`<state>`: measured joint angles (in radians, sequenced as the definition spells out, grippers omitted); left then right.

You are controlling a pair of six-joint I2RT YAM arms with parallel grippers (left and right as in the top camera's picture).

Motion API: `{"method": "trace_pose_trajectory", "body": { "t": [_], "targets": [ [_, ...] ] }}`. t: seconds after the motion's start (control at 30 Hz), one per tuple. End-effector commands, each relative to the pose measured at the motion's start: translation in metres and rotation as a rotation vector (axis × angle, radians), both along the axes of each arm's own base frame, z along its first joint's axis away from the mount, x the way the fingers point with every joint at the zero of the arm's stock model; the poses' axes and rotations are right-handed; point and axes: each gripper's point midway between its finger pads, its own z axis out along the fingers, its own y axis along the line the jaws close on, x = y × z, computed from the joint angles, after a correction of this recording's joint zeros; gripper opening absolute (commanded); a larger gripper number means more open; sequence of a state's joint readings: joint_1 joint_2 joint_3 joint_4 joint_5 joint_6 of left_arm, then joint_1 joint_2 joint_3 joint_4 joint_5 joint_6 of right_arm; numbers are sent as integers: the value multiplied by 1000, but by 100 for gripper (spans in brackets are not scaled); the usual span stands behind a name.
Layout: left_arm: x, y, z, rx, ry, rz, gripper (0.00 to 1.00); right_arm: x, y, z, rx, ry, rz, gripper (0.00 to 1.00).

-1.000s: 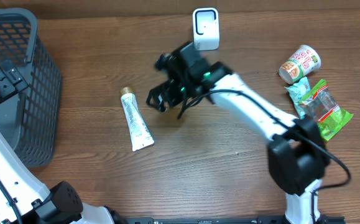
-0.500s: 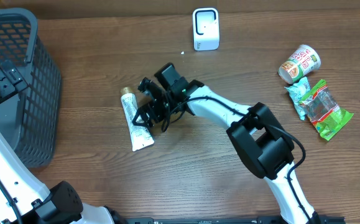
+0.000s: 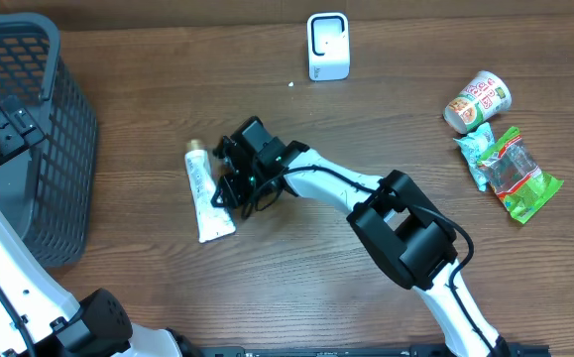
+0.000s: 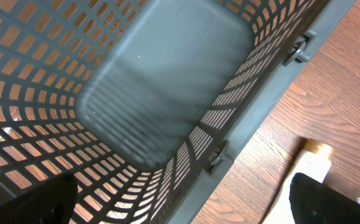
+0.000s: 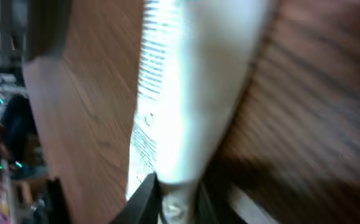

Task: Scan the item barcode
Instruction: 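Move the right gripper to the white-green tube and grasp it, then lift the tube and carry it toward the white scanner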

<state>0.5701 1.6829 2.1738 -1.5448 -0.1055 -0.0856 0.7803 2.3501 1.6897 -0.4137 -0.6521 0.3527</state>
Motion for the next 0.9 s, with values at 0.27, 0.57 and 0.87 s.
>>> {"method": "trace_pose_trajectory", "body": {
  "t": [0.27,0.57,0.87],
  "targets": [
    [0,-2,8,13,-23,-3,100,42,-93,12,-75,217,-175,4],
    [0,-2,8,13,-23,-4,100,41,-141,19,-237,197,-215,55],
    [0,-2,8,13,-23,-4,100,54,-112,12,-164,128,-223,75]
  ]
}}
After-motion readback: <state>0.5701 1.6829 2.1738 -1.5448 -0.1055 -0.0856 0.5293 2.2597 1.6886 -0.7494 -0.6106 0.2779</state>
